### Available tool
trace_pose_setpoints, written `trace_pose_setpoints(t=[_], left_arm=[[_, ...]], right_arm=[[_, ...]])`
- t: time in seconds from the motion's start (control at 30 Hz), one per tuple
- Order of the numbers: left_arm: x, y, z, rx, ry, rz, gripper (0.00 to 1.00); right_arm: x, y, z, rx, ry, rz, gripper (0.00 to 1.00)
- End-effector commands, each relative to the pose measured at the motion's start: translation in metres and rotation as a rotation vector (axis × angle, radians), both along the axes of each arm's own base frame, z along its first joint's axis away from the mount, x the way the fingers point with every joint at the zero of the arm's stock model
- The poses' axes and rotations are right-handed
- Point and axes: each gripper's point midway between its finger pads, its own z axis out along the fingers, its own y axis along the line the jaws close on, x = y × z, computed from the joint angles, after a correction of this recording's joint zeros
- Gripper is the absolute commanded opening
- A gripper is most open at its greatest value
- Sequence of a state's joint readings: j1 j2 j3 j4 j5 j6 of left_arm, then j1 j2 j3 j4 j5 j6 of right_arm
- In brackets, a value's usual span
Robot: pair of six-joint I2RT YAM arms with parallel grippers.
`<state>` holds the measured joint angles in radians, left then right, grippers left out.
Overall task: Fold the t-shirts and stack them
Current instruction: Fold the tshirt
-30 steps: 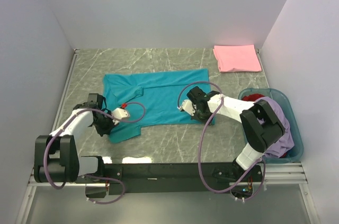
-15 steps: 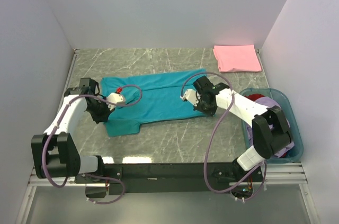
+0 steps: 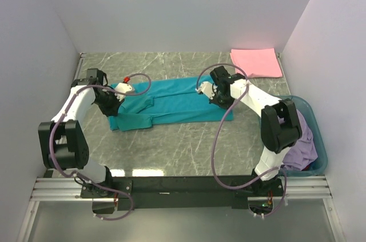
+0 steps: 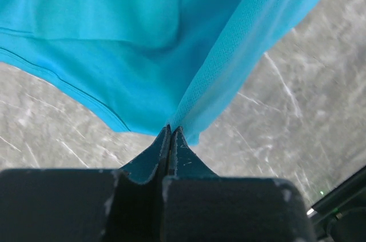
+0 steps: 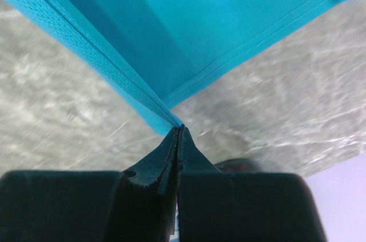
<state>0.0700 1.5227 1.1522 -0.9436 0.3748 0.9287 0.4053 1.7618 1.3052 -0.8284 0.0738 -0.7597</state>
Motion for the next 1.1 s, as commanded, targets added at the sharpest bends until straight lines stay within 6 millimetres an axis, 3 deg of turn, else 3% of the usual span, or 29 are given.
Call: trace_pose_setpoints(t=[0.0,0.37,1.07], left_arm=[[0.027,0.001,0.007,-0.010,-0.052,0.030,0.01],[0.060,0.006,-0.004,-0.003,-0.052,0.059,0.01],[0.083,0.011,-0.022,0.010,-0.052,0.089,0.01]], right_arm=[[0.020,0.001,0.010,-0.018,-0.028,0.019,0.00],[0.052,0.000,-0.001,-0.046,-0.031,0.024,0.00],[0.082,-0.003,-0.014,-0.072,-0.033,0.018,0.00]])
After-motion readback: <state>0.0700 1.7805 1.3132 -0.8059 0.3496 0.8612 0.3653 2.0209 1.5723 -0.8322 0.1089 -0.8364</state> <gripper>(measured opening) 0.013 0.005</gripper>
